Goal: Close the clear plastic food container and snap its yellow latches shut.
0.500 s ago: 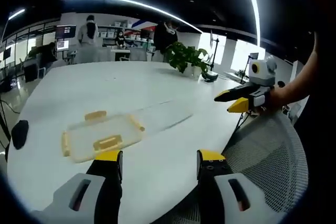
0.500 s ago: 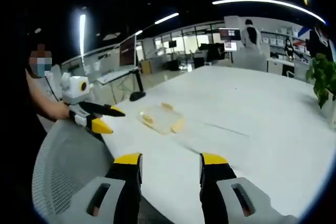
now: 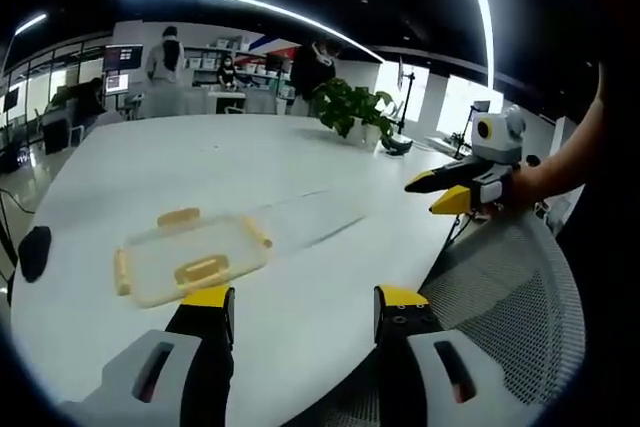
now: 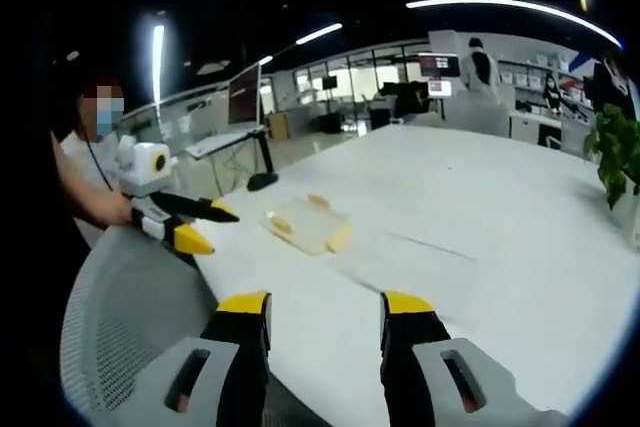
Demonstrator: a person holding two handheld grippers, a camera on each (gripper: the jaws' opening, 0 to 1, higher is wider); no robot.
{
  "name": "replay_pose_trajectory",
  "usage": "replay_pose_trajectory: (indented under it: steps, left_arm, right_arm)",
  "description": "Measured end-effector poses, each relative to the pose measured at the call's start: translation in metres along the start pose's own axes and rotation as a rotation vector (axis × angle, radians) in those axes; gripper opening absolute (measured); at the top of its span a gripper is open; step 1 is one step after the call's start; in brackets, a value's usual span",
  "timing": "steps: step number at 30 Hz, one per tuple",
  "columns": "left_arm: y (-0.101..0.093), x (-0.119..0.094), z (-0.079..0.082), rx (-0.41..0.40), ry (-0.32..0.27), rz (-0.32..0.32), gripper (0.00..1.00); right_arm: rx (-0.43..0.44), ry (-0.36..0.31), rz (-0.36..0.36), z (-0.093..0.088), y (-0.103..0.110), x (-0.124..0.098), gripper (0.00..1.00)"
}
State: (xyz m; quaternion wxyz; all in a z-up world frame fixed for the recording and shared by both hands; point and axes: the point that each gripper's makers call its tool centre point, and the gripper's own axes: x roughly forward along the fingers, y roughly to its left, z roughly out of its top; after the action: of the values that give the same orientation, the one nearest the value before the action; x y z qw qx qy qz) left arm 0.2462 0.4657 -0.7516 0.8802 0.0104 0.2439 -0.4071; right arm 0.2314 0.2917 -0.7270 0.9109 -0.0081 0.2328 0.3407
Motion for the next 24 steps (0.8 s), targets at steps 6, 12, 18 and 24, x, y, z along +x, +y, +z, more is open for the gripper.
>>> replay_pose_trajectory:
  steps: [6,12,18,24]
  left_arm:
    - [0.0001,-0.0002,0.0013,-0.010,-0.007,0.000,0.55]
    - [-0.0009,0.0002,0.0002,-0.012,-0.002,-0.006,0.54]
    - [-0.0022,0.0006,0.0000,-0.014,0.002,-0.012,0.53]
    - [-0.0025,0.0005,-0.0002,-0.014,0.002,-0.017,0.52]
  right_arm:
    - [0.004,0.008,-0.001,-0.0014,-0.0005,0.0005,0.42]
    - [0.001,0.018,0.004,-0.0032,0.0002,0.0010,0.42]
    - [0.000,0.021,0.003,-0.0037,-0.0004,0.0012,0.42]
    - [0.000,0.023,0.000,-0.0038,-0.0009,0.0018,0.42]
